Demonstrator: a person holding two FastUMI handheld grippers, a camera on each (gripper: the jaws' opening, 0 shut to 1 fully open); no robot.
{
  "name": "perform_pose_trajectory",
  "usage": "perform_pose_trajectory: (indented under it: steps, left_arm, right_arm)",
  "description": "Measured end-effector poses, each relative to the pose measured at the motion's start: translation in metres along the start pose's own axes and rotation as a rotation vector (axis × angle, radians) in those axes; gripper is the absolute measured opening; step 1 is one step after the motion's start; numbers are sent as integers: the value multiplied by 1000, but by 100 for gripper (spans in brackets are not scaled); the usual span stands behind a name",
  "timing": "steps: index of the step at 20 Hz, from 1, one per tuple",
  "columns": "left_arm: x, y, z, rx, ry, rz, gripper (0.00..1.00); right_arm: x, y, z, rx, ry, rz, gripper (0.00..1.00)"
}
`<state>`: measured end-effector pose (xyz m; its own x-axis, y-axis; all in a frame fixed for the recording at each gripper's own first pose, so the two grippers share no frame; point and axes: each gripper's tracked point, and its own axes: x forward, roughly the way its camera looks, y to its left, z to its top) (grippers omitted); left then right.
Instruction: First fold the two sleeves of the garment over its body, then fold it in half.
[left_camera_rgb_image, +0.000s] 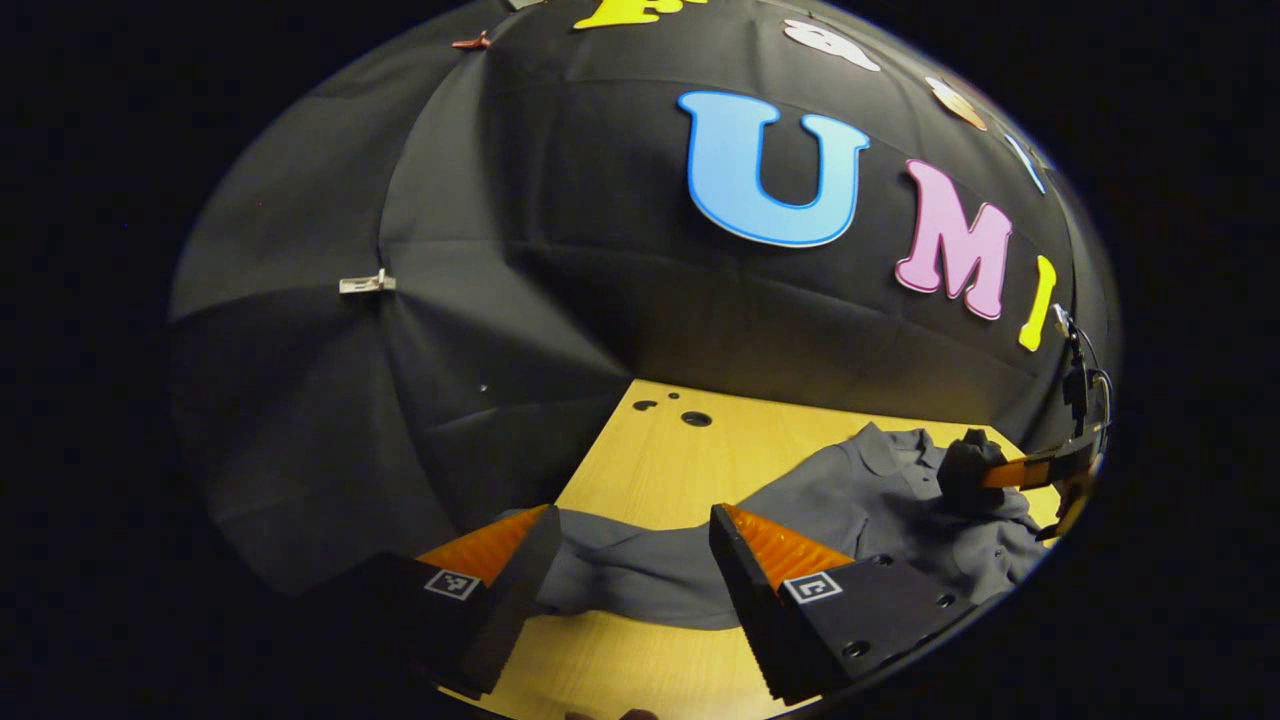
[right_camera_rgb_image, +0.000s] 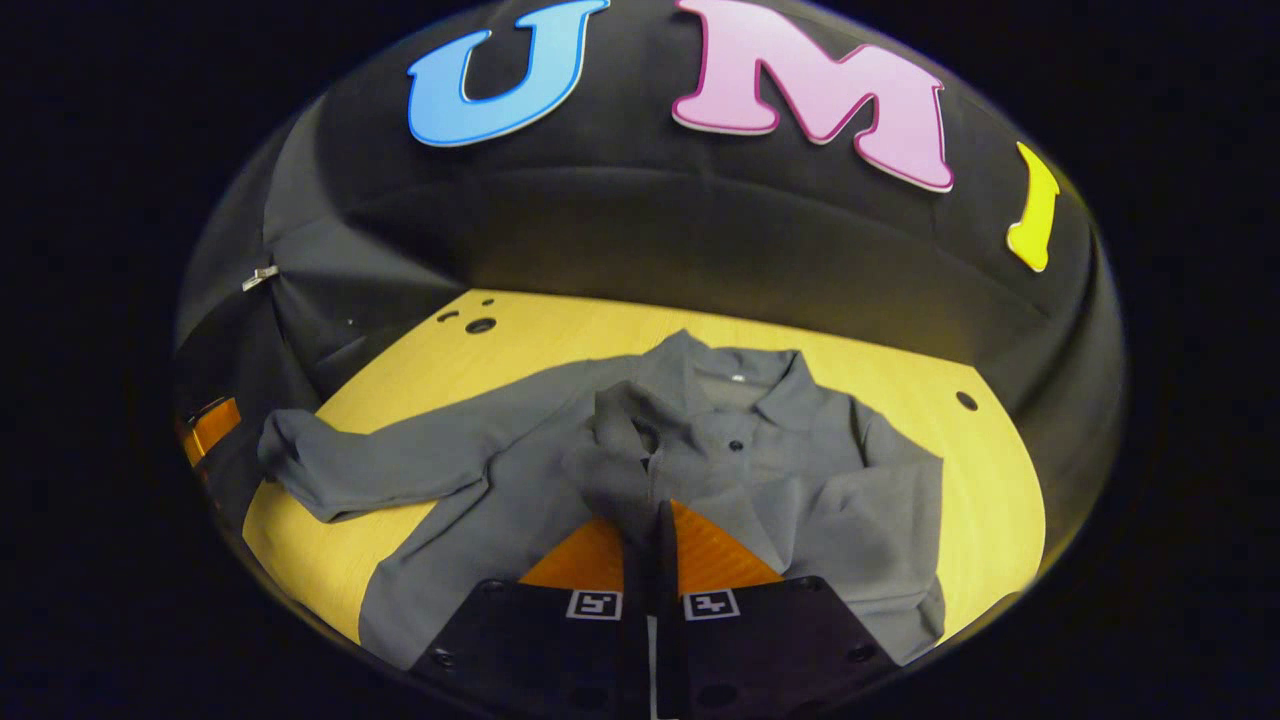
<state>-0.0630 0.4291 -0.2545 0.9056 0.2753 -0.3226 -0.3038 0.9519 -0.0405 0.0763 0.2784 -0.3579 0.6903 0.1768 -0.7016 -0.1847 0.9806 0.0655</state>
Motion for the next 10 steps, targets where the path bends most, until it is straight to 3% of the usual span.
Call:
perform_pose_trajectory:
  steps: [7,9,10]
  left_arm:
    - [20,42,-45,-55,124,77,94]
    - [28,46,-53,-71,146,86,95]
    - [31,49,-57,-71,159,97,95]
  right_arm:
    - [18,20,-39,49,130,26,13]
    - [19,31,-42,67,143,63,18]
    - [17,37,-45,81,156,84,25]
